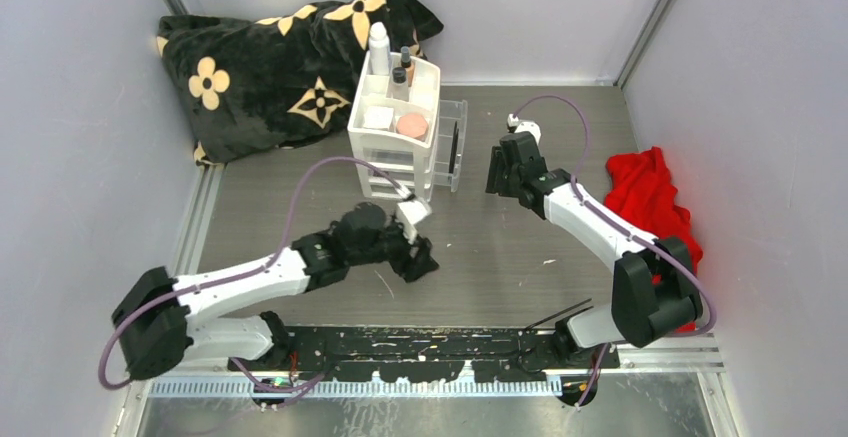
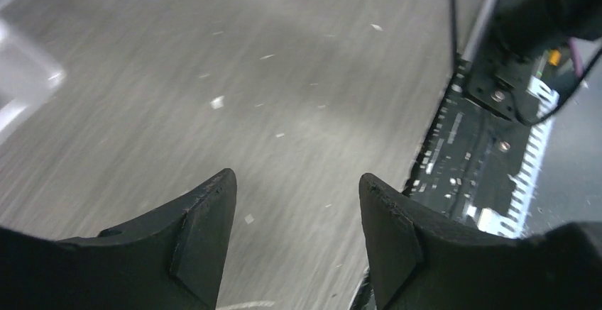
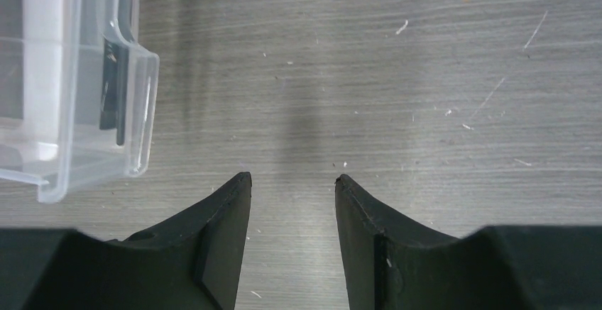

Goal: Organize the makeup
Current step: Move the makeup brush to the center of the board.

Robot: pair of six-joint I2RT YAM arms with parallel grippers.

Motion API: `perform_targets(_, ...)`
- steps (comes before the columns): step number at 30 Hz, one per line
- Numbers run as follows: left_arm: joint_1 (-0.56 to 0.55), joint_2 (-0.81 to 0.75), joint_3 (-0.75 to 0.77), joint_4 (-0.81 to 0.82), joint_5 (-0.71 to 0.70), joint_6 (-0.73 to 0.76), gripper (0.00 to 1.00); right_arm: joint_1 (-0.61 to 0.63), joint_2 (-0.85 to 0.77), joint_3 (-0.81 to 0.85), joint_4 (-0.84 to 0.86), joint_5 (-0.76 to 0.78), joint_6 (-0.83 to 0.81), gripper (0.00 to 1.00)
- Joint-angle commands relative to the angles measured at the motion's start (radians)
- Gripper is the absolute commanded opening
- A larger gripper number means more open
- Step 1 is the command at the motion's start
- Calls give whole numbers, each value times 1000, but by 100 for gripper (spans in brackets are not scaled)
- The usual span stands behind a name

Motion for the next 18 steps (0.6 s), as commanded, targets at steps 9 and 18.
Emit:
perform_targets(9,-332,469,286,209,-92,151,68,-30,53,96,42,-93,5,53)
perform_targets(18,-369,653,421,340,-161,26,66,-63,39,145,24,-106,-11,54)
